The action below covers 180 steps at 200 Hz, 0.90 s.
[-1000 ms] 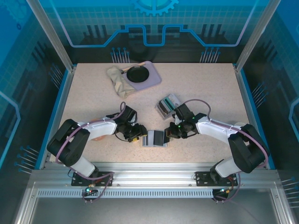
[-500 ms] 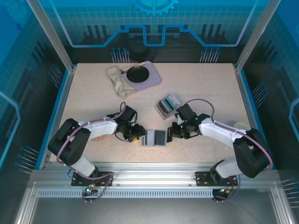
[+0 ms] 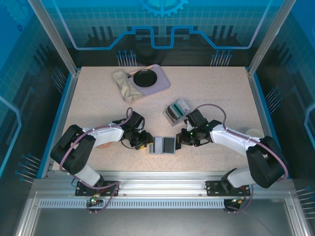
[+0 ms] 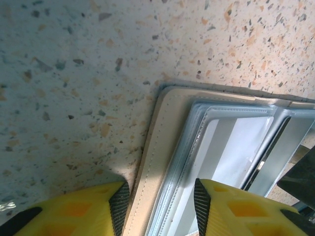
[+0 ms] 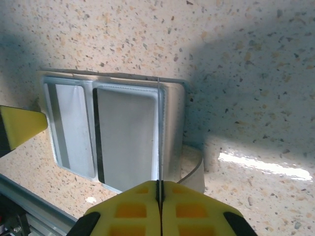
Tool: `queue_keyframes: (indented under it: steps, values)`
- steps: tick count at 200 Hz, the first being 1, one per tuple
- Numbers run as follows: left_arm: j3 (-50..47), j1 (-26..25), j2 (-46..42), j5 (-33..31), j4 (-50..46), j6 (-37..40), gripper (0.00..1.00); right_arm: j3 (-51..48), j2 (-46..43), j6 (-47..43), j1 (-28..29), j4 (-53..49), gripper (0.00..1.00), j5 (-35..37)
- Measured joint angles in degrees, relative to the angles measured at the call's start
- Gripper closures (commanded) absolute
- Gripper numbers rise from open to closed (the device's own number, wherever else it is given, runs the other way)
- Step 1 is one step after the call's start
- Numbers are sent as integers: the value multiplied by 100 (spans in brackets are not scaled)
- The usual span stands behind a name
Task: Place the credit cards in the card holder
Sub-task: Flip over the card slot in the card holder.
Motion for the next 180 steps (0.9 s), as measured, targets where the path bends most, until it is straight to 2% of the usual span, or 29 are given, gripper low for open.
queue_keyframes:
  steps: [180]
  values:
    - [7, 0, 17, -15, -31, -2, 59, 0, 70, 61, 103, 57, 95, 175]
